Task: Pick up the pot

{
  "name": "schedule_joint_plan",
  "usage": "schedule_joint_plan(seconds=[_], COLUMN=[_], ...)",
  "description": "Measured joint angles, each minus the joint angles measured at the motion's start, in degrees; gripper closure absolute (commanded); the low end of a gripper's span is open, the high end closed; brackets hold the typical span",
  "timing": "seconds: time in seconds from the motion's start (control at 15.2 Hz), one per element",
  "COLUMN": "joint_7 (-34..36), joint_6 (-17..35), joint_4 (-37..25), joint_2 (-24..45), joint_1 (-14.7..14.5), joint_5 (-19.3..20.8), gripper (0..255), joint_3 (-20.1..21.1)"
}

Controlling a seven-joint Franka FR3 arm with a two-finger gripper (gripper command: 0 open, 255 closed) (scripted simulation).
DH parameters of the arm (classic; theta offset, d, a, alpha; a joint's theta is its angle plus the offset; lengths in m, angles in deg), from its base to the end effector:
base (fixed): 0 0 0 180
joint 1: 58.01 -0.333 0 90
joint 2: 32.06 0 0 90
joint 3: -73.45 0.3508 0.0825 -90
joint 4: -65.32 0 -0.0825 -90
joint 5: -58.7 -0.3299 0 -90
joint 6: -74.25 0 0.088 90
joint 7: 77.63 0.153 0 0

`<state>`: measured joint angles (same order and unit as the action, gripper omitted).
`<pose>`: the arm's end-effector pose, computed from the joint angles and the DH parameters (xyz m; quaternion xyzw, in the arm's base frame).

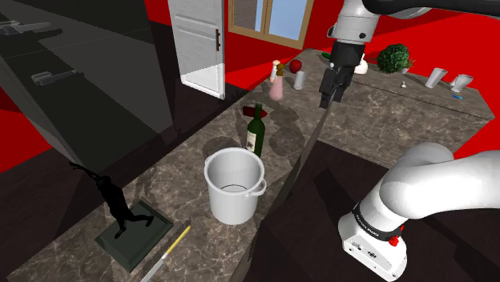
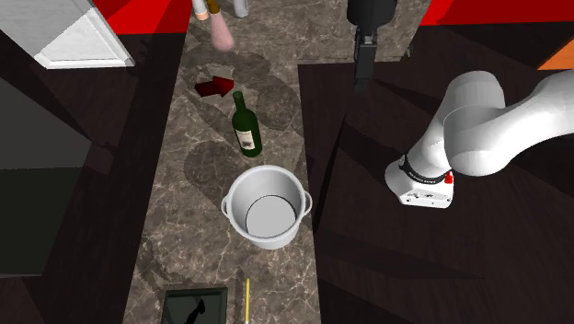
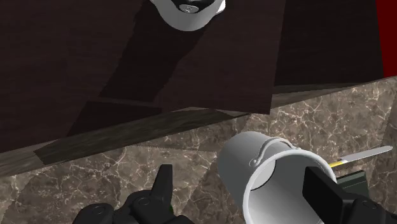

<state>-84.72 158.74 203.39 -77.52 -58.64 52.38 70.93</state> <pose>0.2070 0.0070 0.5427 -0.9935 -0.0541 0.0656 0.0756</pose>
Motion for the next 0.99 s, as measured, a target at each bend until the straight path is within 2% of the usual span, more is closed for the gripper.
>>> schedule_joint_plan(seconds=[0.2,0.73,0.99], joint_7=[0.3,3.3,4.5], joint_6=[2.4,18.5,27.3], joint_4=[1.0,7.0,7.3], joint_2=[1.2,9.8,17.5], joint_1=[-0.3,-2.5,-3.4], joint_5=[-0.4,-3.6,-4.5], gripper=[0,0,0], joint_3=[0.7,5.9,8.2])
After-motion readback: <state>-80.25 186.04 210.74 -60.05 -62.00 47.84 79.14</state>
